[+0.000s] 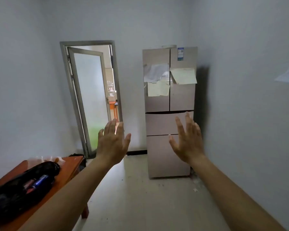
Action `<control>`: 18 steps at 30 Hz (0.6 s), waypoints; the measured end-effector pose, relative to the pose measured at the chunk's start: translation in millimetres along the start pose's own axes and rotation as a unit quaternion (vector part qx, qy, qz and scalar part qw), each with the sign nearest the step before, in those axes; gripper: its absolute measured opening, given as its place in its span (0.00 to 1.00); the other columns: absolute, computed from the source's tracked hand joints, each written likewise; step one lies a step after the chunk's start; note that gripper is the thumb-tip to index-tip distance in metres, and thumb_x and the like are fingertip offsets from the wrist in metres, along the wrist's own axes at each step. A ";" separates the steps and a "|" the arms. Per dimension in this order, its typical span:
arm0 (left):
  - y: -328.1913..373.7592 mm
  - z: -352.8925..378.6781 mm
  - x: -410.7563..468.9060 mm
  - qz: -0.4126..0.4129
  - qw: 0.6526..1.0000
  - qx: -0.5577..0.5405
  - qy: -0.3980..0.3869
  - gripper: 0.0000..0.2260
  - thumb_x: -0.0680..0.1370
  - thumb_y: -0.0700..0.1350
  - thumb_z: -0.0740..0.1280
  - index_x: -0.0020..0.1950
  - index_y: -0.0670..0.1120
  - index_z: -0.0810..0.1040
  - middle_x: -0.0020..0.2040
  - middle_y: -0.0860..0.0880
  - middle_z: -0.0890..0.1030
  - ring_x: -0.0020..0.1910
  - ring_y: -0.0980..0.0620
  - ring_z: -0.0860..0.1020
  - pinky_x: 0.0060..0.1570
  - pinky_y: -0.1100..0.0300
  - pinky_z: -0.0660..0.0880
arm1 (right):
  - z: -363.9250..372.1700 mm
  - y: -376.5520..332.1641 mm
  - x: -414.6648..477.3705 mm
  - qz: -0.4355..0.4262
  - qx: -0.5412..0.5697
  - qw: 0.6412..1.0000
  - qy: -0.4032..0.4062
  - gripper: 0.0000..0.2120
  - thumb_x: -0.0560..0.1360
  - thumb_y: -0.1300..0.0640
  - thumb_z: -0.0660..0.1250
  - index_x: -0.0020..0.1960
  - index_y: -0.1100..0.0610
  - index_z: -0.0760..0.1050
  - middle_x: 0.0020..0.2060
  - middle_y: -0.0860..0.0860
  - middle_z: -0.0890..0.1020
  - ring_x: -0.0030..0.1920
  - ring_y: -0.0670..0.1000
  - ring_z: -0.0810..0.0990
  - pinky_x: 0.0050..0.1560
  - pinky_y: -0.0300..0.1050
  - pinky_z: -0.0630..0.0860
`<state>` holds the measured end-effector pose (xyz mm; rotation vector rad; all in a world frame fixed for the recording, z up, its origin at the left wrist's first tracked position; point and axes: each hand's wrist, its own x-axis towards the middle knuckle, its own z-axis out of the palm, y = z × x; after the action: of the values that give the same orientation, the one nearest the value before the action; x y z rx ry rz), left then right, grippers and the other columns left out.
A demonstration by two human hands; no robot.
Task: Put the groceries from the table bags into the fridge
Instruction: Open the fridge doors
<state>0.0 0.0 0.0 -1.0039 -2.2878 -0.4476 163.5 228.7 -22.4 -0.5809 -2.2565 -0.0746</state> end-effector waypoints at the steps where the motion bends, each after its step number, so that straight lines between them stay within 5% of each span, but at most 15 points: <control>1: 4.2 9.1 3.1 -0.007 1.000 -0.006 -0.027 0.33 0.79 0.63 0.45 0.74 0.44 0.70 0.76 0.40 0.67 0.75 0.39 0.65 0.69 0.39 0.65 | 9.3 5.1 1.5 0.011 0.003 1.000 -0.021 0.37 0.77 0.37 0.53 0.81 0.53 0.52 0.80 0.60 0.48 0.79 0.63 0.54 0.76 0.62 0.57; 12: -19.9 175.2 116.2 0.086 0.994 0.024 -0.064 0.34 0.79 0.65 0.42 0.80 0.48 0.59 0.81 0.42 0.55 0.80 0.41 0.52 0.75 0.38 0.54 | 180.2 54.7 88.7 0.027 -0.018 0.996 -0.086 0.38 0.78 0.36 0.53 0.82 0.51 0.47 0.81 0.60 0.47 0.80 0.61 0.51 0.78 0.60 0.53; 18: -50.3 259.7 233.3 0.108 0.990 0.002 -0.089 0.37 0.77 0.66 0.36 0.81 0.50 0.50 0.82 0.43 0.47 0.80 0.43 0.44 0.77 0.40 0.48 | 267.4 83.6 180.2 0.043 -0.052 0.990 -0.127 0.40 0.77 0.33 0.46 0.82 0.50 0.39 0.81 0.58 0.43 0.81 0.59 0.44 0.80 0.59 0.46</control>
<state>-263.1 228.8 -53.4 -1.3185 -2.2990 -0.2720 -89.7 434.9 -88.1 -0.7798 -2.4819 -0.0781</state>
